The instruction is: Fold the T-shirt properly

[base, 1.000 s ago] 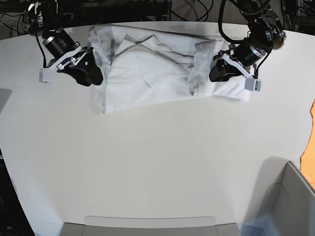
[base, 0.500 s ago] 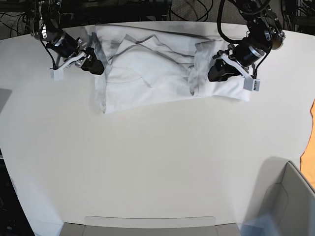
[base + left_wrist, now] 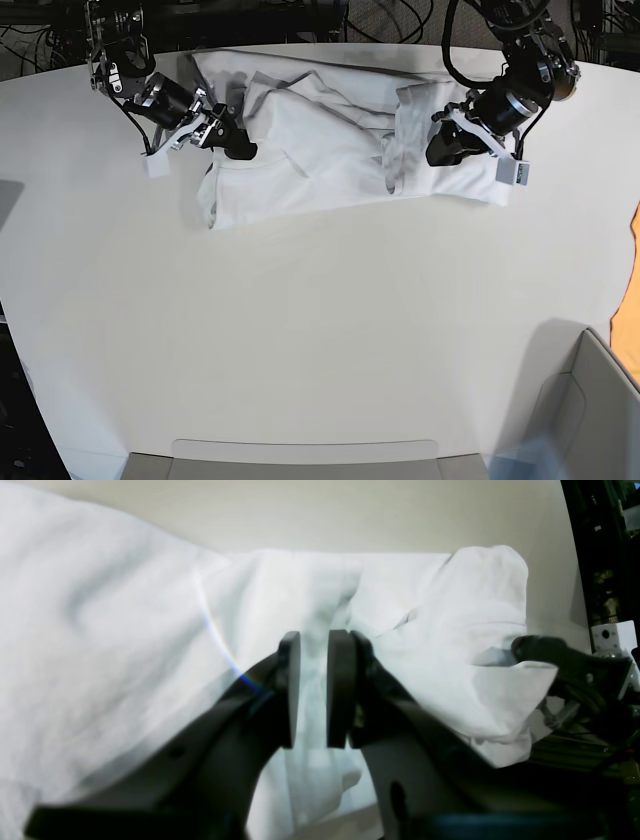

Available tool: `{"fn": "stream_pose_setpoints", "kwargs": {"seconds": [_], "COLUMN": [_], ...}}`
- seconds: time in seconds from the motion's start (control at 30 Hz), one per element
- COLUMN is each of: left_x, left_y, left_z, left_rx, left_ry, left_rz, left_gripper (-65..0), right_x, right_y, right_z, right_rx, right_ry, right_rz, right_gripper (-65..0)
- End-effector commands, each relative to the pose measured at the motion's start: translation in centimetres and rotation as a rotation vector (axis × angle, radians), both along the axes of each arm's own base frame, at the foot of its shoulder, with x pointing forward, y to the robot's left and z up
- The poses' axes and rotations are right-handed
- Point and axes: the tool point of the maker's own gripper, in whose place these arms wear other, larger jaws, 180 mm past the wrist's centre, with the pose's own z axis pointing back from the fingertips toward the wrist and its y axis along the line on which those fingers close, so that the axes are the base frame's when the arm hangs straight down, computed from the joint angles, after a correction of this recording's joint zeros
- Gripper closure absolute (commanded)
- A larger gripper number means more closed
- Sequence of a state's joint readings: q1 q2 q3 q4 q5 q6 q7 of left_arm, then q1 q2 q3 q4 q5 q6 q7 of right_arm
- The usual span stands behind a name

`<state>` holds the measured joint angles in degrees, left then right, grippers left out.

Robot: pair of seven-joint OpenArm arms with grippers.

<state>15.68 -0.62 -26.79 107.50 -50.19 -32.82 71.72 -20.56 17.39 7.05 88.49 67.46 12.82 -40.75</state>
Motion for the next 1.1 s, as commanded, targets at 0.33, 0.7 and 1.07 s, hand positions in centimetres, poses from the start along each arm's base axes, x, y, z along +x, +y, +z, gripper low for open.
{"fn": "stream_pose_setpoints", "kwargs": {"seconds": [0.33,0.7,1.07], "left_x": [0.5,0.5,-0.2], "left_y": [0.1,0.2,0.2], "left_z": [0.9,0.9,0.5], "left_rx": [-0.004,-0.002,-0.001], "left_ry": [-0.044,-0.044,-0.025], "left_rz": [0.004,0.005,0.006], "left_gripper": [-8.8,-8.8,-8.8], "right_x": [0.1,0.3,6.8], "right_y": [-0.2,1.3,-11.6], "right_z": [-3.5,-4.9,-1.6], "right_rx": [-0.239,-0.42,-0.75], "right_ry": [0.072,0.137,0.039], "right_rz": [-0.023,0.139,-0.05], "right_gripper": [-33.2,-12.4,0.0]}}
